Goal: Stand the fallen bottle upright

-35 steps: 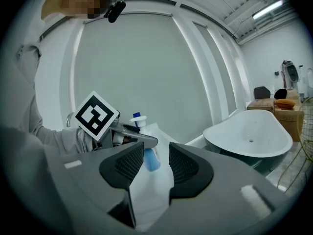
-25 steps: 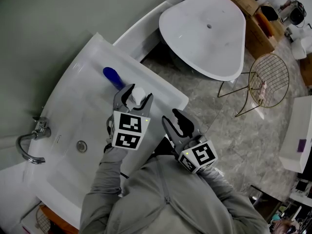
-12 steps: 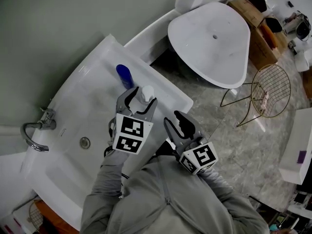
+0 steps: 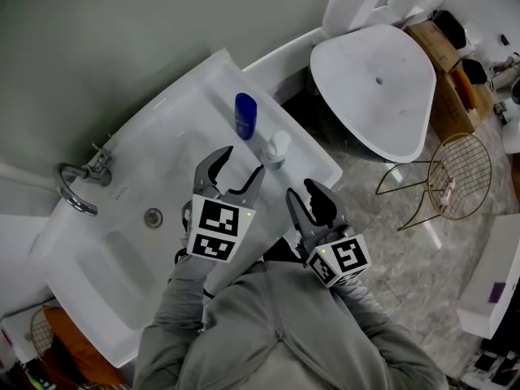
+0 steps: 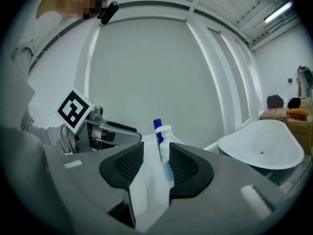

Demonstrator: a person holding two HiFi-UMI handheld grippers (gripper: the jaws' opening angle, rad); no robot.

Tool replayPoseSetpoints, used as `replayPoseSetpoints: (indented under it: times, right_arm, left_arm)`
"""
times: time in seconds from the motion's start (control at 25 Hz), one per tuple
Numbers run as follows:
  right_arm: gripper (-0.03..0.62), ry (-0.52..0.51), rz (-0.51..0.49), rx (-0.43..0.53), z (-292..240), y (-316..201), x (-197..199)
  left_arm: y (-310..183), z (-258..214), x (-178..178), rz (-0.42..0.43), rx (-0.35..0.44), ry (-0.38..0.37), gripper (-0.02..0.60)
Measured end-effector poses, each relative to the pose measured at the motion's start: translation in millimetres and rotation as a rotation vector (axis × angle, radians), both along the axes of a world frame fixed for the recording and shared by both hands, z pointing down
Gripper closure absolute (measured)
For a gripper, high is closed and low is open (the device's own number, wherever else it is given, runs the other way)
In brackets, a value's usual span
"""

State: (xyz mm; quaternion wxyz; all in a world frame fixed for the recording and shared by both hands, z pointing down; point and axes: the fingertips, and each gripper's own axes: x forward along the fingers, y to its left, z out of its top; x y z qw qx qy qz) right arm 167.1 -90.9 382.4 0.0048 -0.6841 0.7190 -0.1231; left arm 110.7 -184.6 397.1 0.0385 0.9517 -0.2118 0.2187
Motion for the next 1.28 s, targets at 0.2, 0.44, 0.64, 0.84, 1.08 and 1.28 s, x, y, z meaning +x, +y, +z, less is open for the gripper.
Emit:
replayPoseSetpoints:
  times: [0.2,0.44,0.64,0.84,1.08,1.28]
  right_arm:
    - [0.434,0.013,-0.010,0.018,-4,-4,-13]
    - [0.434,0.050,-0.003,0.027,-8,-7,-23]
    - [0.434,0.096,0.011,0.022,-14,-6,-27]
    - [0.434,0.106,0.024,0.025,-10,-5,-27]
    - [0.436,0.129,0.027,0.009,-5,-7,-31]
    - [0.436,0.134,0.023,0.005,-6,-7,-31]
  left_arm:
    - [-5,-6,-35,-0.066,0.009,0.019,0.289]
    - [-8,-11,-67,-0.125,0.013,0.038,0.289]
    - [-12,-14,-88,-0.182,0.004,0.062,0.290]
    - [-14,-8,-100,-0.196,-0.017,0.065,0.290]
    - [-16,-5,-104,-0.193,-0.014,0.057,0.290]
    - [-15,-6,-103,-0.195,-0.016,0.052,0.290]
